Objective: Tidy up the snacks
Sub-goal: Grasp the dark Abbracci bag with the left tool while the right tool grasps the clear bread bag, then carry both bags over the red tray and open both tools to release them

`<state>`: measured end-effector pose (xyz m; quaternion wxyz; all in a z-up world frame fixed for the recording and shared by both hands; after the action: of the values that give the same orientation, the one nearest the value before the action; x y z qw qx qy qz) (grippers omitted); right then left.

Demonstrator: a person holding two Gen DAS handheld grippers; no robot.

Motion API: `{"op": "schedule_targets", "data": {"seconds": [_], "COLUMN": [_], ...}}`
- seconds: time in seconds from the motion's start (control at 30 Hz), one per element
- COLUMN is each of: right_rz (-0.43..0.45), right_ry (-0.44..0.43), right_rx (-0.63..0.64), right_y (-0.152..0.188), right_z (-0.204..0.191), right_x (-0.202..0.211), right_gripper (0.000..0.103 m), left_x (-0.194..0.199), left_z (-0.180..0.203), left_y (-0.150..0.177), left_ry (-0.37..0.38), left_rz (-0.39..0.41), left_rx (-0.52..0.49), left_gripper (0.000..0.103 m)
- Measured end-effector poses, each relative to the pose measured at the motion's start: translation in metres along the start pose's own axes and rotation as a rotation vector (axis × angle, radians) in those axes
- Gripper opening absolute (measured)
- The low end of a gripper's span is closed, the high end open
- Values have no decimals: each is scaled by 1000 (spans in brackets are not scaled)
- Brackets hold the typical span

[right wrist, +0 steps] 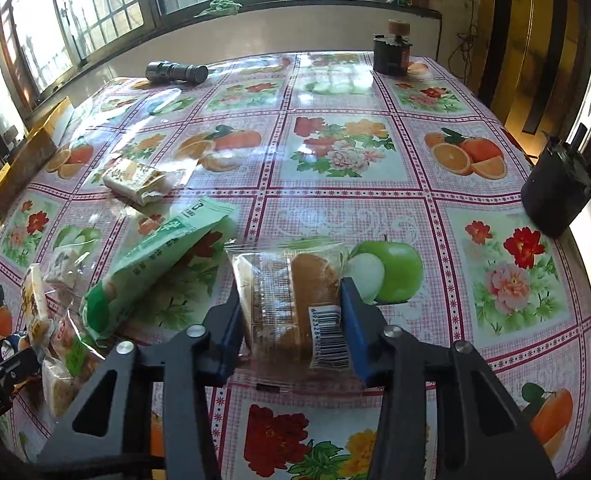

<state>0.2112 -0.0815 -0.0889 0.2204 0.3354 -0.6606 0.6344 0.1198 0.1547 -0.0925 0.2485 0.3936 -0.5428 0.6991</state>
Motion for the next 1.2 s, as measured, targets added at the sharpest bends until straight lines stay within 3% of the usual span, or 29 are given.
{"op": "schedule_targets", "data": {"seconds": [0.1, 0.33, 0.6, 0.73, 1.0, 1.2], "right_rz": [-1, 14, 58, 69, 84, 86], "right_ry": [-51, -142, -266, -371, -410, -441], "right_rx": [-21, -67, -102, -125, -108, -107], "right_y": [3, 18, 35, 44, 55, 61], "right_z": [-1, -5, -22, -39, -56, -65], "right_x": [7, 39, 88, 111, 140, 151], "right_gripper": [43, 43, 43, 43, 43, 43], "left_x": [5, 21, 55, 66, 84, 105], "left_z": [-7, -11, -5, -10, -41, -46], "left_y": [4, 17, 20, 25, 33, 30], "left_ry": [33, 17, -57, -31, 41, 33], "left_rz": [-6, -6, 69, 77, 78, 119], "left_rx": [32, 23, -44, -38, 45, 55], "left_gripper": [43, 42, 25, 20, 17, 17]}}
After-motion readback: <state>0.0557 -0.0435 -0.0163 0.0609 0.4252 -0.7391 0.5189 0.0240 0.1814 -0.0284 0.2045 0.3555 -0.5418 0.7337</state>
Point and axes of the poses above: each gripper's, at about its wrist camera, not at the fingertips, and x roughly against the way its jaws point, z to its right, y to its underside, the point moved 7 cm from there along -x, roughly the way its jaws point, and after that the axes turned 8 degrees about z, right-handed, at the moved point
